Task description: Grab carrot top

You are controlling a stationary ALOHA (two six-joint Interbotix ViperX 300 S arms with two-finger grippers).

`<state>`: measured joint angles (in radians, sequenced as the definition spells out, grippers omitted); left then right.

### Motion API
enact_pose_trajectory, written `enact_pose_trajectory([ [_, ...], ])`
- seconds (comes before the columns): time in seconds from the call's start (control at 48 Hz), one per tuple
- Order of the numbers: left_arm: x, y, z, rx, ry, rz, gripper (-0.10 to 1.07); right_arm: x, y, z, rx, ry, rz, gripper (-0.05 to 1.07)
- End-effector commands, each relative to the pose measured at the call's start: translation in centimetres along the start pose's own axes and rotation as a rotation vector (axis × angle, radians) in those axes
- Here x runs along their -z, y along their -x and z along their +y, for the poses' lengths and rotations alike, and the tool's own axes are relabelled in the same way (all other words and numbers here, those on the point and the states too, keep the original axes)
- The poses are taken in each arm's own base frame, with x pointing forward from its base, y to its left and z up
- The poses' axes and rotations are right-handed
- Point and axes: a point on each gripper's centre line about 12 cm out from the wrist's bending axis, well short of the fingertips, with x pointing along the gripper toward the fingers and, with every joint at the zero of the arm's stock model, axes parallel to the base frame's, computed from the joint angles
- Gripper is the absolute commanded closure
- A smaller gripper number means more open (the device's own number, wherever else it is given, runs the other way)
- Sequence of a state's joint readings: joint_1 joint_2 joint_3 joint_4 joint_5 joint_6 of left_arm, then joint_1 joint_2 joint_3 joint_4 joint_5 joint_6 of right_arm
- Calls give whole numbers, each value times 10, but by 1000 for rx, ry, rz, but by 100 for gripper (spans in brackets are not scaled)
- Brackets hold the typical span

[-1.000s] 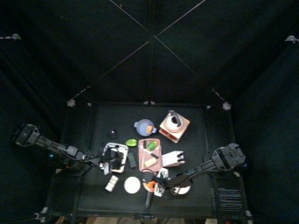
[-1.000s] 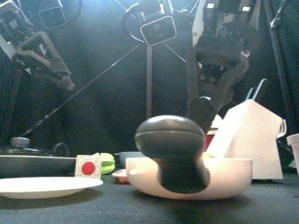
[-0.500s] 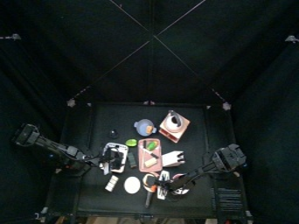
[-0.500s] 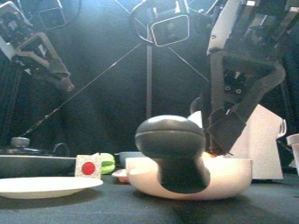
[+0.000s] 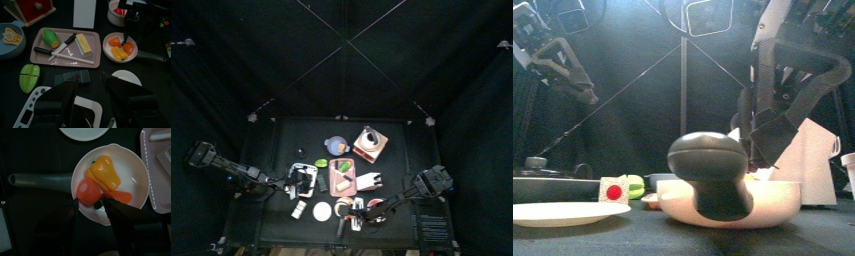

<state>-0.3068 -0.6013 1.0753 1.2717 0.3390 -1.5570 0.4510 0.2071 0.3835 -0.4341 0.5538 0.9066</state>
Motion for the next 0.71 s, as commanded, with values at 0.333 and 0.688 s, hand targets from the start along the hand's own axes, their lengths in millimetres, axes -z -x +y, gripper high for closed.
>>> enact_pose_trajectory([
  [0.333,-4,1,0,1,4,-12,17,-4,-3,-1,-1,-7,-6,22],
  [0.688,-4,1,0,1,6,-12,17,-4,-8,0,-15,-7,-13,22],
])
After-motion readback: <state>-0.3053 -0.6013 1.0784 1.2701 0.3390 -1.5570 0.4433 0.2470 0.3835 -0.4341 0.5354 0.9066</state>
